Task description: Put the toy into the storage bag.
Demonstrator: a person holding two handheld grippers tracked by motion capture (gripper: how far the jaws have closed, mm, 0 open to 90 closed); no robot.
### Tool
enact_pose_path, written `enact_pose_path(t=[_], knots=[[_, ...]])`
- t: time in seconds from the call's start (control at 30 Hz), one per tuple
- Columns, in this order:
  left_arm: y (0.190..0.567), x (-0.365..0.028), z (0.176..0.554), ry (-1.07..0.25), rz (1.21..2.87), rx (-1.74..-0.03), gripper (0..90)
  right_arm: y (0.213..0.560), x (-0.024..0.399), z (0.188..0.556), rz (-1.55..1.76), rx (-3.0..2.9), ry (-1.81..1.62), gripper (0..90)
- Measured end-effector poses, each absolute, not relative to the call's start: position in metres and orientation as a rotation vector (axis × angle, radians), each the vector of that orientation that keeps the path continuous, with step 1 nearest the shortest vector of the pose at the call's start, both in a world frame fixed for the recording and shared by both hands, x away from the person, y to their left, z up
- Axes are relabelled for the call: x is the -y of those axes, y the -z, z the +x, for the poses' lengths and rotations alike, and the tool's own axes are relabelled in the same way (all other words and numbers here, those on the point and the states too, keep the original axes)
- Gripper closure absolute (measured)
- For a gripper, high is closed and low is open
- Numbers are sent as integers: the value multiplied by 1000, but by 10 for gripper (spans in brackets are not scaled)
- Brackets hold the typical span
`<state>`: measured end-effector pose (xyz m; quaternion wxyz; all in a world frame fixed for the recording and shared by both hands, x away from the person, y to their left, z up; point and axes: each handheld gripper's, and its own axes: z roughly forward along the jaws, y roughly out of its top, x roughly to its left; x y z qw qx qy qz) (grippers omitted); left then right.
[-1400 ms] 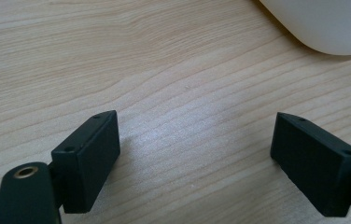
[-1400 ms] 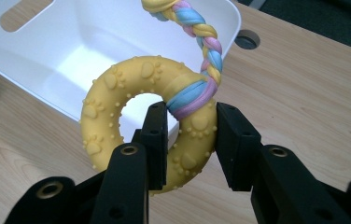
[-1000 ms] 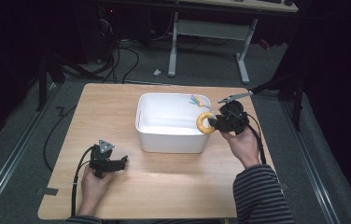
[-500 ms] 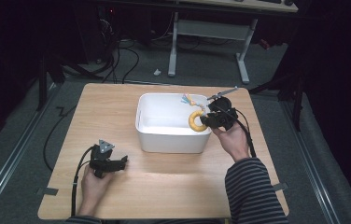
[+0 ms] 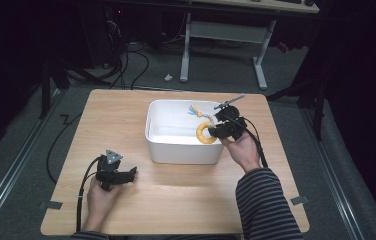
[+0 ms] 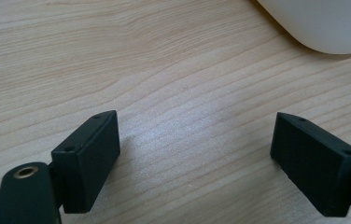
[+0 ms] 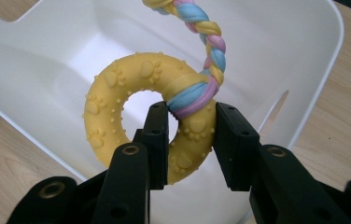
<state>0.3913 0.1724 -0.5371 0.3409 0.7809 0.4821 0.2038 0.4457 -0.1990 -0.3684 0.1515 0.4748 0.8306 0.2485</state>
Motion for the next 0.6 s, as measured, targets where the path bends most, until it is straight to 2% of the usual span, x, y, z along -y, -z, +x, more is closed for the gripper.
enact_pose_path(t=[0.6], knots=[[537,-172,391,-529,2034,-1252,160,380,192,447,1372,-2450,-667,675]])
